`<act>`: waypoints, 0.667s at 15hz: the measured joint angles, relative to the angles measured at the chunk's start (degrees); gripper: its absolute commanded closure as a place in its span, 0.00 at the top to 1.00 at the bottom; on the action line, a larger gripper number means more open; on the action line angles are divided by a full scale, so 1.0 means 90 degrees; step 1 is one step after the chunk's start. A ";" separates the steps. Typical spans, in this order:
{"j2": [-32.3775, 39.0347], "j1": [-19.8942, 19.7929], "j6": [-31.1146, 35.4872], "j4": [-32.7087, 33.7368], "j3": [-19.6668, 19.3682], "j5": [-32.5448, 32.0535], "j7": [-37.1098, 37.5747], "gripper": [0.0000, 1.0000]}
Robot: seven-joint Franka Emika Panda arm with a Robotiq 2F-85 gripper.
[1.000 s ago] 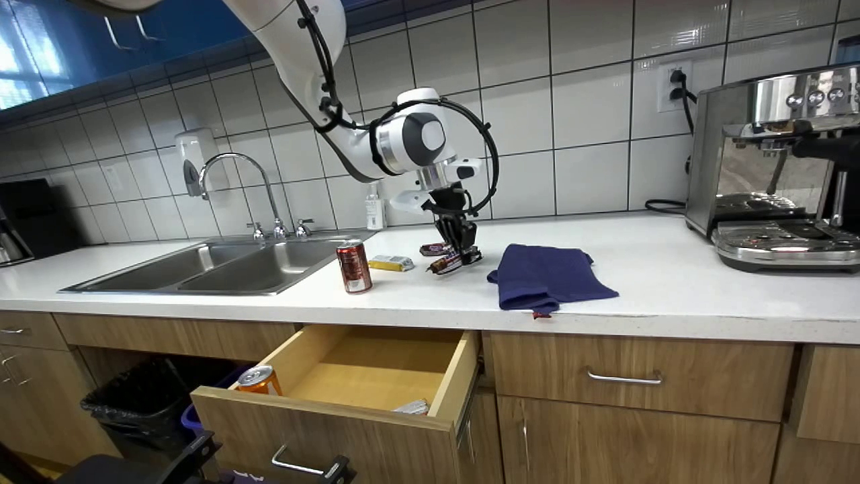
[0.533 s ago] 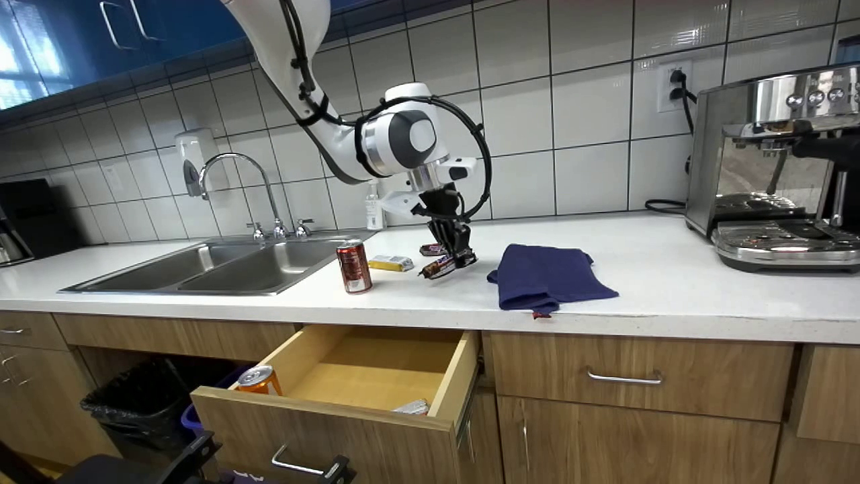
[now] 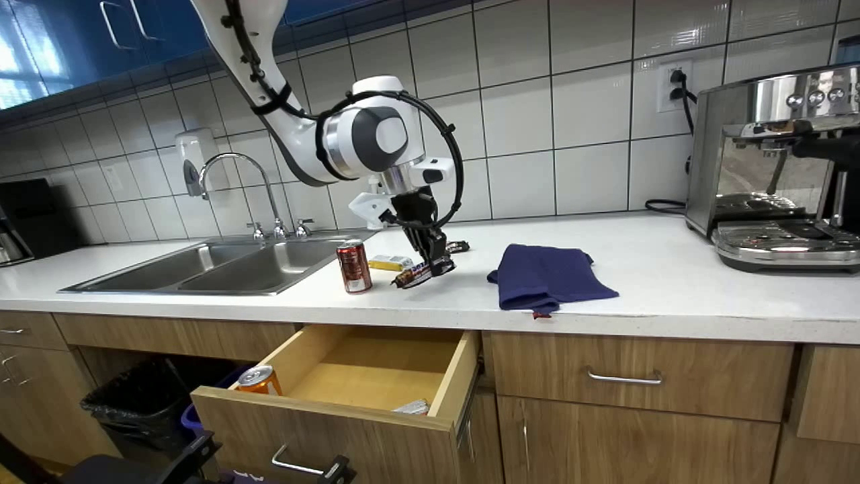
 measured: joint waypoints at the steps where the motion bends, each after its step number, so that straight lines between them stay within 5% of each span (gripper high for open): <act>1: -0.0137 0.0043 0.0090 -0.0226 -0.0028 -0.0004 0.0020 0.04; 10: -0.1220 0.0299 0.0885 -0.2114 -0.0352 -0.0664 0.0582 0.04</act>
